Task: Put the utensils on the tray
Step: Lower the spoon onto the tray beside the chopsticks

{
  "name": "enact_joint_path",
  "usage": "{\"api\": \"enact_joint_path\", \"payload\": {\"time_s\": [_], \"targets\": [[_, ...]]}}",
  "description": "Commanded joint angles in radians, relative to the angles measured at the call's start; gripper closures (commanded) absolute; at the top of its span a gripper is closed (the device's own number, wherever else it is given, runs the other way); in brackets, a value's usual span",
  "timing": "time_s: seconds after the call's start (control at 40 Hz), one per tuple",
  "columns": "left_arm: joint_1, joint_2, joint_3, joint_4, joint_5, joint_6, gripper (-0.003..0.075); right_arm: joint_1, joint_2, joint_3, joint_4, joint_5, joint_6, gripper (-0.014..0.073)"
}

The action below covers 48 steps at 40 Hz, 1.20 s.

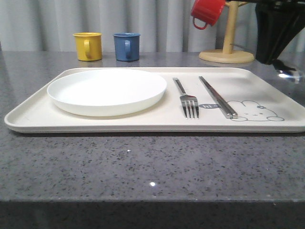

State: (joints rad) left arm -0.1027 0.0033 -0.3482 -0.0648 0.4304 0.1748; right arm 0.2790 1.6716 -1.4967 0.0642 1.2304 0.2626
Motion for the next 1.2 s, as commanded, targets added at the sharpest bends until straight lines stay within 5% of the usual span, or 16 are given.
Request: {"api": "enact_joint_path", "payload": {"time_s": [0.0,1.18], "targets": [[0.001,0.013,-0.028,-0.009,-0.084,-0.005,0.0738,0.002,-0.014,-0.03,-0.002,-0.017,0.028,0.0619],[0.001,0.013,-0.028,-0.009,-0.084,-0.005,0.0738,-0.003,0.088,-0.03,-0.042,-0.069,0.101,0.0619]]}}
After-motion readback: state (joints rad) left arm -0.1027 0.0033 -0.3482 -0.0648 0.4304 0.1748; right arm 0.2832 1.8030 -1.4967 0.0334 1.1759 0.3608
